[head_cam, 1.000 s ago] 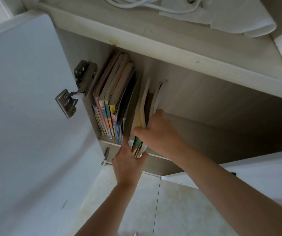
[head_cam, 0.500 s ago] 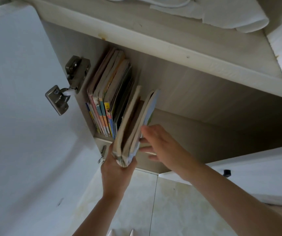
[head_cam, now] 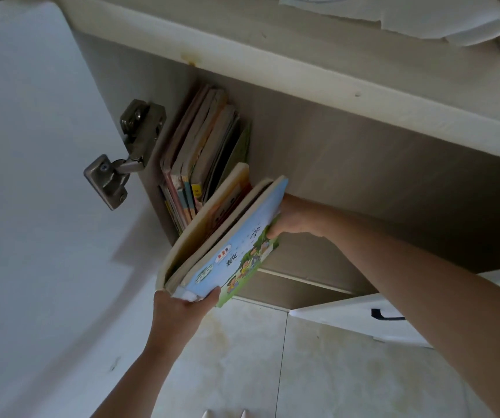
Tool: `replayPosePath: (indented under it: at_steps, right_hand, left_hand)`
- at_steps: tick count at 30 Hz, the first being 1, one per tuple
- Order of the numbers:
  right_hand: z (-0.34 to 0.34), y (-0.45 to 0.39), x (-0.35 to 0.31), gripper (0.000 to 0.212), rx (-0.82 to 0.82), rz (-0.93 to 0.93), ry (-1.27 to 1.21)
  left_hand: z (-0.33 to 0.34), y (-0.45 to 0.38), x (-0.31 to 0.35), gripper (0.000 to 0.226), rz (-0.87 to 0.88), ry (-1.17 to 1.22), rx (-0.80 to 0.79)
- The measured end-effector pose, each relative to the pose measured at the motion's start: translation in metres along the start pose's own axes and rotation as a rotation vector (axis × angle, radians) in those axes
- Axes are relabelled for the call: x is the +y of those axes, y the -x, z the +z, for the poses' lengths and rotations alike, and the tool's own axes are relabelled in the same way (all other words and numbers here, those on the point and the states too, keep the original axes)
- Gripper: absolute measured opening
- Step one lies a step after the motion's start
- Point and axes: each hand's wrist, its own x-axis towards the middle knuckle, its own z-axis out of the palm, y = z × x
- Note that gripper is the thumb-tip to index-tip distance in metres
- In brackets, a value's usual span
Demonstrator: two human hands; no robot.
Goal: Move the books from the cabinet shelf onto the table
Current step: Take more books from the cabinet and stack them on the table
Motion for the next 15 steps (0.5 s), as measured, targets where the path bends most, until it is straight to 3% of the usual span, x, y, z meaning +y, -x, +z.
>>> replayPosePath:
  at_steps: [9,15]
  right_hand:
    - [0.003,-0.013,-0.019,0.053,-0.170,-0.045,-0.025]
    - [0.006,-0.013,-0.016,0.055,-0.273,-0.084,-0.222]
  left_hand:
    - [-0.010,0.003,0.005,0.059,0.010,0.008,-0.032]
    - [-0.007,0.006,0.007,0.064,0.032,0.036,-0.005]
